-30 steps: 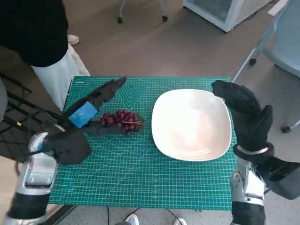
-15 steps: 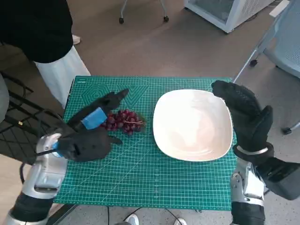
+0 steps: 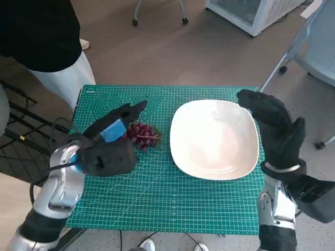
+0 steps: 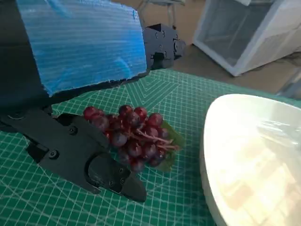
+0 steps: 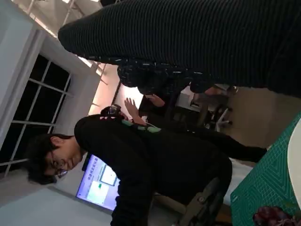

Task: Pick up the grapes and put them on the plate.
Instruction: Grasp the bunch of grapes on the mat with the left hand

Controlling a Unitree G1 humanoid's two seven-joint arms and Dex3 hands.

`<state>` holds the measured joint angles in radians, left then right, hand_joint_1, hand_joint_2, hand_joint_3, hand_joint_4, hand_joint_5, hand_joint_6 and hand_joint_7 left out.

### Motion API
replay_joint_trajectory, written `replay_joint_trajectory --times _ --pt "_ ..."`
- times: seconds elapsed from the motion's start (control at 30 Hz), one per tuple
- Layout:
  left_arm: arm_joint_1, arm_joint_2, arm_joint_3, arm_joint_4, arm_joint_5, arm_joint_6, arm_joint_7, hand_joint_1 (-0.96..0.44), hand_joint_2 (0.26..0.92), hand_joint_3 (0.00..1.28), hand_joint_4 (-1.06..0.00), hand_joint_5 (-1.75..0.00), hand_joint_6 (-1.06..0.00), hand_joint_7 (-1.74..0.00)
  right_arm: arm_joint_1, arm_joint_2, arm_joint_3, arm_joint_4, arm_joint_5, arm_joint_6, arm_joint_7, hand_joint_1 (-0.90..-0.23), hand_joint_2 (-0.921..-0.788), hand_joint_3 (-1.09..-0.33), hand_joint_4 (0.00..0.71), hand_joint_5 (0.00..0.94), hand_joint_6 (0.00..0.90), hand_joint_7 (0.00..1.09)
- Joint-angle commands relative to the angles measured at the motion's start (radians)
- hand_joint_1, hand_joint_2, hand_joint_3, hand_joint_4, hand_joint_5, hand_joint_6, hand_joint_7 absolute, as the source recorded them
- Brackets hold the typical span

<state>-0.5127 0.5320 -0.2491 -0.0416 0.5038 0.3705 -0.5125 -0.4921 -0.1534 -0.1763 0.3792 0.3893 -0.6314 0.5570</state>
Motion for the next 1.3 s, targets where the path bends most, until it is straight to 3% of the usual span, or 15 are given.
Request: replay_joint_trajectory --times 0.03,0.57,1.0,1.3 --pt "-0.048 -0.029 -0.038 0.054 0.034 0.03 0.008 -0.43 0.678 0.0 0.0 0.0 -0.07 -0.01 0.004 -0.006 -0.004 0.014 0.0 0.015 0.003 -0.498 -0.921 -0.616 0.234 0.0 -0.001 0.47" --pt "-0.216 -0.133 -0.134 0.389 0.099 0.064 0.057 -0.39 0.68 0.0 0.0 0.0 -0.08 -0.01 0.009 -0.01 -0.006 0.006 -0.005 0.019 0.002 -0.5 -0.921 -0.618 0.234 0.0 0.001 0.47" --pt "-0.323 -0.202 -0.2 0.748 0.095 -0.004 0.086 -0.32 0.679 0.0 0.0 0.0 -0.12 -0.02 0.019 -0.007 -0.005 -0.012 -0.014 0.022 -0.009 -0.512 -0.921 -0.624 0.235 0.001 0.007 0.48" --pt "-0.366 -0.22 -0.211 0.861 0.085 -0.008 0.072 -0.25 0.686 0.0 0.0 0.0 -0.17 -0.02 0.022 -0.005 -0.006 -0.016 -0.014 0.025 -0.014 -0.509 -0.921 -0.626 0.236 0.001 0.007 0.49"
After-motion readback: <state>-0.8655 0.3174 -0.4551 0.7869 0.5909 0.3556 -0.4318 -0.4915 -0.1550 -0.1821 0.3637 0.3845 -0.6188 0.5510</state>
